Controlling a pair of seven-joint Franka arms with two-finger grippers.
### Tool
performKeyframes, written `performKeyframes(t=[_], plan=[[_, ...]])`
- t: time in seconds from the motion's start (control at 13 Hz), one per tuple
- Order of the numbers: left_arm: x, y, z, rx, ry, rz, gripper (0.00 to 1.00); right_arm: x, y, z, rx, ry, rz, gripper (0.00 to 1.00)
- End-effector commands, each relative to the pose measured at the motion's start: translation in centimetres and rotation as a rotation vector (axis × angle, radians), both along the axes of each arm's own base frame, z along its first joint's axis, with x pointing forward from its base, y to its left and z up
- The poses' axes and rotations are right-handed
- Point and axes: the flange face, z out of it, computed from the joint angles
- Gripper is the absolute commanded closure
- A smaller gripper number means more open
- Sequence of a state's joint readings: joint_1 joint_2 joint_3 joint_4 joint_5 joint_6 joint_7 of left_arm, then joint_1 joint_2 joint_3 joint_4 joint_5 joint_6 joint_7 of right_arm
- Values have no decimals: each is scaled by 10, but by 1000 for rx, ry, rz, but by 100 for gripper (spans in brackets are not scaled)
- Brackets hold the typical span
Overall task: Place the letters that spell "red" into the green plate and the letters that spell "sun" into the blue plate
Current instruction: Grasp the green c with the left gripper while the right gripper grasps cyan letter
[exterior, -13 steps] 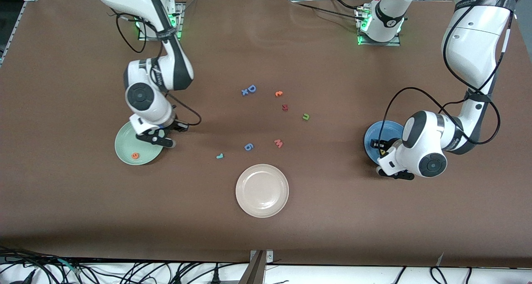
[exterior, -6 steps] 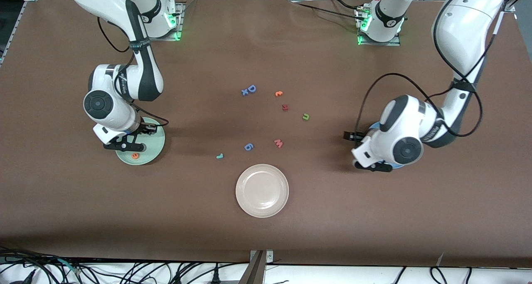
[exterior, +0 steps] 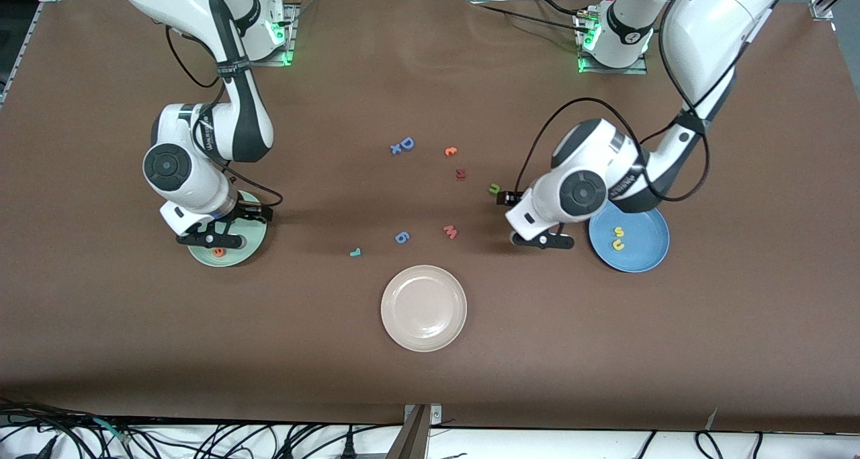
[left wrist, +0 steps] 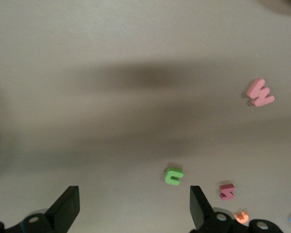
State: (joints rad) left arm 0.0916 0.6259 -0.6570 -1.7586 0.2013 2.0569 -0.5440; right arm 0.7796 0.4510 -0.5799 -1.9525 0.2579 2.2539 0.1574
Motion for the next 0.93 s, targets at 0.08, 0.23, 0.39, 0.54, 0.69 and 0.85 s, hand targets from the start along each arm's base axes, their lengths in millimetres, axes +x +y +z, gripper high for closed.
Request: performKeyframes(t=[0.08,0.23,0.39,0.54,0.69,0.85], plan=[[-52,-5,-36,10,-160,-54,0,18,54,0,43,-32,-111,0],[-61,-9,-57,67,-195,-93,0,22,86,-9,60,-37,-168,0],[-82,-42,-66,93,-220,-102,1,30,115,-15,77,-50,-212,1],[-86,-52,-78,106,-242,-108,1,35,136,-30,69,-54,-256,1],[-94,-60,-81,108,-238,-120,2,39,157,-40,69,-62,-288,1],[-96,-60,-92,107,-235,-142,4,44,165,-48,78,-66,-312,1]])
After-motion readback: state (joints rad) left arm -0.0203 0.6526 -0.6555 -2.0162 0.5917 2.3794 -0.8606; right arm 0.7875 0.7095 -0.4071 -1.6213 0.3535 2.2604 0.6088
